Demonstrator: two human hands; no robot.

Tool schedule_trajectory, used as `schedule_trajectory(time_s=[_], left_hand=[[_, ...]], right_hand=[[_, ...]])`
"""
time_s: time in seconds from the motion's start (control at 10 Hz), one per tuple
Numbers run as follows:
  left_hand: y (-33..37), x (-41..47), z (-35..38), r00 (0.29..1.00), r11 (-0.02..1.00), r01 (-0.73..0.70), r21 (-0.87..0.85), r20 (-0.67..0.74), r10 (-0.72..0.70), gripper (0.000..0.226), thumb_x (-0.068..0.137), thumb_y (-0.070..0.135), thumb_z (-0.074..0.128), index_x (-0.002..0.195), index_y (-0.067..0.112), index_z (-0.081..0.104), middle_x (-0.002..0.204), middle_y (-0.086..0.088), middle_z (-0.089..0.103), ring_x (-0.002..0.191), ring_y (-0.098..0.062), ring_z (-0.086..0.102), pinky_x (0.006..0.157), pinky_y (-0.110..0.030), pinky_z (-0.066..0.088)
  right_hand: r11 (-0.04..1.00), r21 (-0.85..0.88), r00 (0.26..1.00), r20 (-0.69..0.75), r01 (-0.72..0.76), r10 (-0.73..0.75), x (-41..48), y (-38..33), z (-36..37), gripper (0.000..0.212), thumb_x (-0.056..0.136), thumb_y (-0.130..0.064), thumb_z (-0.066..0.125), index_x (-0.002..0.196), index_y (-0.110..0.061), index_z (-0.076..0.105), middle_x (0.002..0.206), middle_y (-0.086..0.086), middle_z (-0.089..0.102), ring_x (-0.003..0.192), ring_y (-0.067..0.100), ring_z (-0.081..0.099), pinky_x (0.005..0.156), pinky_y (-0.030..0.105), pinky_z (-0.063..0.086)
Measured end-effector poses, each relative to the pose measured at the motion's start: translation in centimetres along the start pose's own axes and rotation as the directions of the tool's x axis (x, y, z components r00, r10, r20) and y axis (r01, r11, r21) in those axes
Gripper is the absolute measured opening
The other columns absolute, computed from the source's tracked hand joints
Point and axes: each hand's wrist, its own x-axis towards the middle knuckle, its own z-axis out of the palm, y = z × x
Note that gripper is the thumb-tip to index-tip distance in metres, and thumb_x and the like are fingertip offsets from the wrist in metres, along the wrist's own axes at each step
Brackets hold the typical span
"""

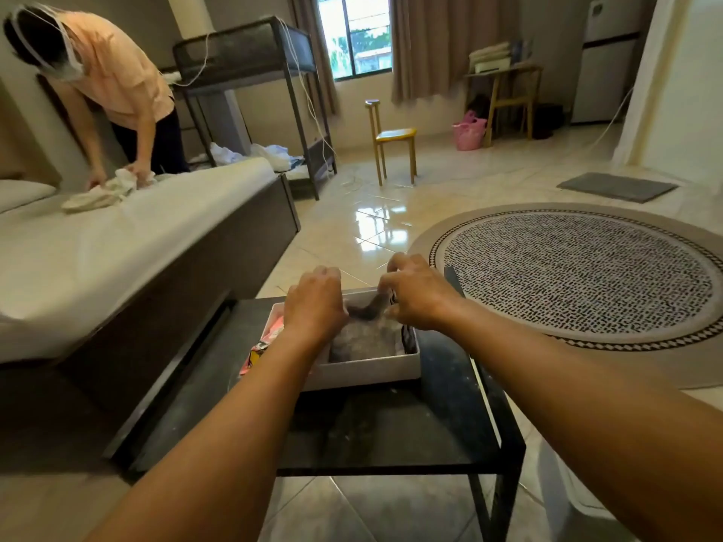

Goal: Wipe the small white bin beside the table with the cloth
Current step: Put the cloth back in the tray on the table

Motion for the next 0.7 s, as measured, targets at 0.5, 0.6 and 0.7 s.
schedule_trajectory(time_s=[0.5,0.6,0.7], left_hand=[[1.5,-2.9,-2.3,0.953,0.972,-0.207,0.114,0.250,0.174,0.029,0.094,0.043,0.059,0.117,0.027,0.067,0.112,0.003,0.065,0.108,-0.021,0.056,0.099,-0.044,0.029],[0.5,-7.8,-4.0,0.955,0.959,-0.263,-0.108,-0.168,0.243,0.028,0.094,0.041,0.058,0.112,0.024,0.071,0.115,0.002,0.068,0.107,-0.020,0.060,0.089,-0.038,0.030],[0.2,-16.6,-4.6,0.942,0.897,-0.309,-0.315,-0.231,0.243,0.034,0.090,0.049,0.048,0.106,0.028,0.071,0.113,0.012,0.065,0.108,-0.010,0.057,0.092,-0.037,0.032]], right_hand=[[0.945,0.326,0.988,0.135,0.030,-0.078,-5.4,-0.1,-7.9,0.034,0.094,-0.029,0.065,0.126,-0.020,0.064,0.124,0.000,0.067,0.110,0.014,0.062,0.078,0.020,0.047],[0.895,0.442,0.998,-0.027,0.062,-0.056,-11.8,0.0,-15.2,0.031,0.090,-0.023,0.066,0.121,-0.018,0.066,0.113,-0.003,0.071,0.099,0.009,0.069,0.078,0.022,0.057],[0.816,0.558,0.978,-0.207,0.149,-0.037,-20.0,0.2,-21.5,0.032,0.082,-0.023,0.066,0.113,-0.014,0.069,0.099,-0.003,0.076,0.092,0.006,0.073,0.079,0.015,0.057]])
